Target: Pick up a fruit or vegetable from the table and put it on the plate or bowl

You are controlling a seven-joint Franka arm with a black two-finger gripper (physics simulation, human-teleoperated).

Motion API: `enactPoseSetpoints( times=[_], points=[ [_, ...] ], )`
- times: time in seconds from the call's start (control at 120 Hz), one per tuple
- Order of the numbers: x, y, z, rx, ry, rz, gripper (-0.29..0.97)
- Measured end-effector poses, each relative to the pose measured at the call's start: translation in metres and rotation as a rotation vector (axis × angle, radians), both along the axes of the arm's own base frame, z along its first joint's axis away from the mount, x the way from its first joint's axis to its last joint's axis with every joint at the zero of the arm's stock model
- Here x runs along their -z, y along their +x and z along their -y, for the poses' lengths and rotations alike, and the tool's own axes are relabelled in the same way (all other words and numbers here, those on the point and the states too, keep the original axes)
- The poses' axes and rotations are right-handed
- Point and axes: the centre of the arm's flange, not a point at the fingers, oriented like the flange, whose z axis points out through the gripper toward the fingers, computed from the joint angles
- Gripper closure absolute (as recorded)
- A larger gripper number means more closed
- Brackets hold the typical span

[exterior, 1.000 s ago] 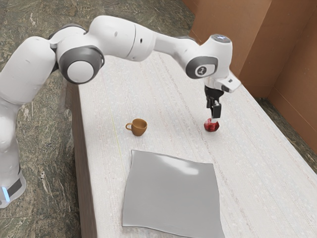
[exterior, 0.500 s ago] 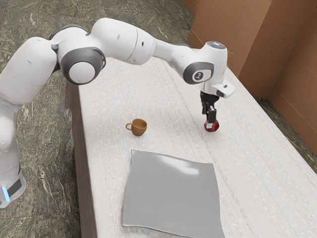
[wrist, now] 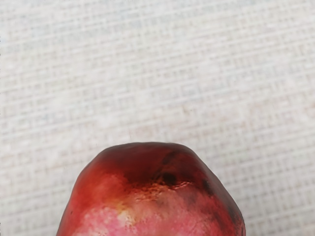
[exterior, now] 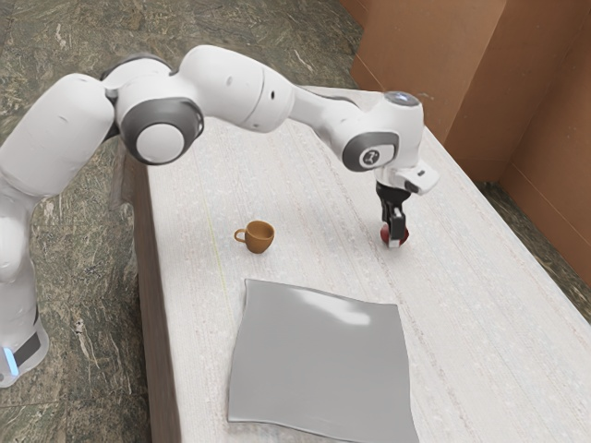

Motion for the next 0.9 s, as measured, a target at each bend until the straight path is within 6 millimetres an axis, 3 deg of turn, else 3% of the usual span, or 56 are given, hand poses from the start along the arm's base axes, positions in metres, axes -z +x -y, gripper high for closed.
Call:
enactPoseSetpoints(
  times=[0.242, 0.575, 0.758, 0.9],
  points=[
    [0.001, 0.003, 0.000, 0.009, 0.008, 0.029, 0.00],
    [0.019, 0.007, 0.000, 0.014, 0.008, 0.028, 0.00],
    [0.017, 0.010, -0.001, 0.013, 0.013, 0.060, 0.29],
    [0.014, 0.011, -0.003, 0.003, 0.017, 0.083, 0.31]
  ],
)
